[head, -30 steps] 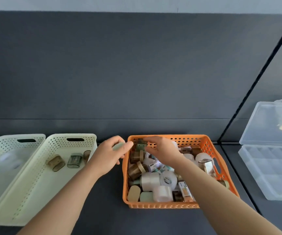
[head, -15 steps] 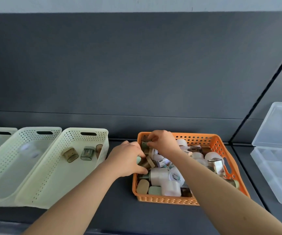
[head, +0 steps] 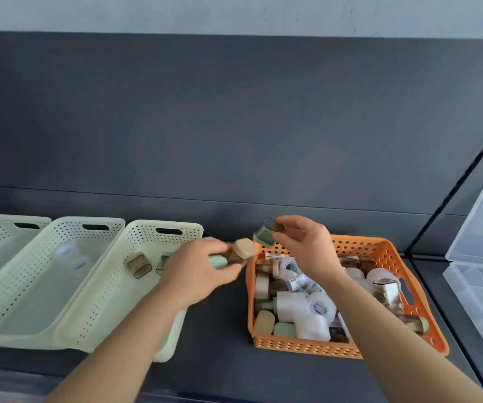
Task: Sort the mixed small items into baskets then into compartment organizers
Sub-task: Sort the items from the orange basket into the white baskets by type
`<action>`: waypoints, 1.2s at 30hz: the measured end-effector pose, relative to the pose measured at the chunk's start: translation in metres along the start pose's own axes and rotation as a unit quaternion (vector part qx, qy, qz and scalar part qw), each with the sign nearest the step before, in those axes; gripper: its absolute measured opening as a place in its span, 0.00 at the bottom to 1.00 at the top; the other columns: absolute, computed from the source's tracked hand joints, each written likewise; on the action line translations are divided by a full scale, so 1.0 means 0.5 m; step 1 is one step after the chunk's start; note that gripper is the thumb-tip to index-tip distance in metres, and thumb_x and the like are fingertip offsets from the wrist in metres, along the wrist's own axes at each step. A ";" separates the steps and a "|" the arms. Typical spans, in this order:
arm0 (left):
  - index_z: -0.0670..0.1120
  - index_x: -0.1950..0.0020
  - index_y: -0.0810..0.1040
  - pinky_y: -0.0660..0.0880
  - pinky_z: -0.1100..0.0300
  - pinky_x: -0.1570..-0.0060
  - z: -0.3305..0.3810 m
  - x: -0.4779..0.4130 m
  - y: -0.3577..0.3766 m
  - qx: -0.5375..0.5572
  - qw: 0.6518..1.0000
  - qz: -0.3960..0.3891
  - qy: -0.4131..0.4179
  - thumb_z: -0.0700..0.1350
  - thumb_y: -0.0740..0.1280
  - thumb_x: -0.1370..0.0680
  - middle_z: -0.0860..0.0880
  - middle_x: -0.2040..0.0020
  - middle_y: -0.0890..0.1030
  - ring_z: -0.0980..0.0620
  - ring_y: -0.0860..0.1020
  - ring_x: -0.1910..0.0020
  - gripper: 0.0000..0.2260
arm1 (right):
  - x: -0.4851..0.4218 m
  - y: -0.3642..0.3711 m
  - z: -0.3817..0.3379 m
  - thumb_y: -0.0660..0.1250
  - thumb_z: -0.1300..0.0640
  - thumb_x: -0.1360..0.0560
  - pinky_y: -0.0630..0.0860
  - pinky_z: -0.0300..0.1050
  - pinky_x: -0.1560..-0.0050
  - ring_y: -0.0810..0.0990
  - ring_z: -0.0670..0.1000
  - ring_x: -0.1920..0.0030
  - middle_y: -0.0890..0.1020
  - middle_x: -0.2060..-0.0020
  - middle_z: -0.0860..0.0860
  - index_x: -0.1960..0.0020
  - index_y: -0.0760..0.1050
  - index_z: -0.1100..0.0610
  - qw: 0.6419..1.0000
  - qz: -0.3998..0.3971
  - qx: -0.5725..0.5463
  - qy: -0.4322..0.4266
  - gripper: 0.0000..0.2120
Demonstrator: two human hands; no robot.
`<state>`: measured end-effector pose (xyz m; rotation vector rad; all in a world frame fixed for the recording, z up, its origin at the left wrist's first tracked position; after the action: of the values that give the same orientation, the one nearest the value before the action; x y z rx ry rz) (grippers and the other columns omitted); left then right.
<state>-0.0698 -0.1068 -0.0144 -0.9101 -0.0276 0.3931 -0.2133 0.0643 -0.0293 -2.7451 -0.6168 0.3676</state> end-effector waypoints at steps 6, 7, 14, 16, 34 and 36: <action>0.57 0.46 0.82 0.71 0.62 0.57 -0.195 0.054 -0.132 -0.150 0.986 0.003 -0.069 0.54 0.73 0.29 0.60 0.49 0.81 0.56 0.78 0.50 0.13 | 0.030 0.184 -0.072 0.71 0.62 0.27 0.78 0.34 0.46 0.82 0.40 0.52 0.84 0.51 0.47 0.41 0.79 0.55 0.994 -0.107 0.006 -0.025 0.15; 0.56 0.44 0.81 0.71 0.61 0.56 -0.221 0.059 -0.134 -0.172 0.982 -0.026 -0.069 0.54 0.73 0.29 0.59 0.47 0.81 0.55 0.78 0.50 0.14 | 0.035 0.218 -0.078 0.71 0.62 0.27 0.77 0.35 0.45 0.82 0.41 0.51 0.83 0.50 0.48 0.40 0.79 0.56 0.992 -0.126 0.018 -0.028 0.15; 0.53 0.39 0.79 0.73 0.57 0.43 -0.305 0.064 -0.114 -0.188 0.965 -0.179 -0.034 0.53 0.72 0.28 0.55 0.42 0.79 0.54 0.76 0.45 0.18 | 0.050 0.355 -0.088 0.68 0.52 0.26 0.66 0.42 0.42 0.68 0.47 0.44 0.82 0.49 0.45 0.41 0.80 0.50 0.941 -0.181 0.271 -0.084 0.13; 0.53 0.36 0.78 0.72 0.57 0.41 -0.325 0.059 -0.110 -0.186 0.960 -0.208 -0.032 0.54 0.72 0.27 0.54 0.40 0.77 0.54 0.75 0.42 0.20 | 0.055 0.370 -0.091 0.65 0.50 0.25 0.62 0.44 0.41 0.65 0.50 0.43 0.81 0.48 0.45 0.41 0.79 0.48 0.915 -0.206 0.339 -0.078 0.13; 0.50 0.43 0.81 0.72 0.59 0.42 -0.116 -0.002 -0.055 -0.001 0.993 -0.020 0.120 0.48 0.65 0.22 0.57 0.48 0.80 0.57 0.77 0.46 0.10 | 0.135 0.086 -0.068 0.66 0.58 0.23 0.73 0.34 0.47 0.79 0.45 0.47 0.83 0.47 0.46 0.42 0.80 0.54 0.961 0.016 0.274 -0.007 0.11; 0.51 0.43 0.81 0.73 0.58 0.44 -0.043 -0.008 -0.008 0.012 0.986 -0.058 0.159 0.49 0.67 0.23 0.58 0.49 0.80 0.58 0.77 0.49 0.10 | 0.147 0.006 -0.049 0.65 0.58 0.23 0.76 0.39 0.46 0.80 0.46 0.47 0.83 0.46 0.46 0.41 0.80 0.53 0.957 0.025 0.288 0.023 0.12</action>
<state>-0.0682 -0.1266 -0.0240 -0.9345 0.2149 0.1367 -0.1404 0.0889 -0.0208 -2.2029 -0.3540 0.4160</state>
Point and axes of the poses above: each hand's wrist, its own x-axis away from the middle knuckle, its own y-axis out of the palm, z = x × y, the point moved 3 cm from there along -x, towards the middle knuckle
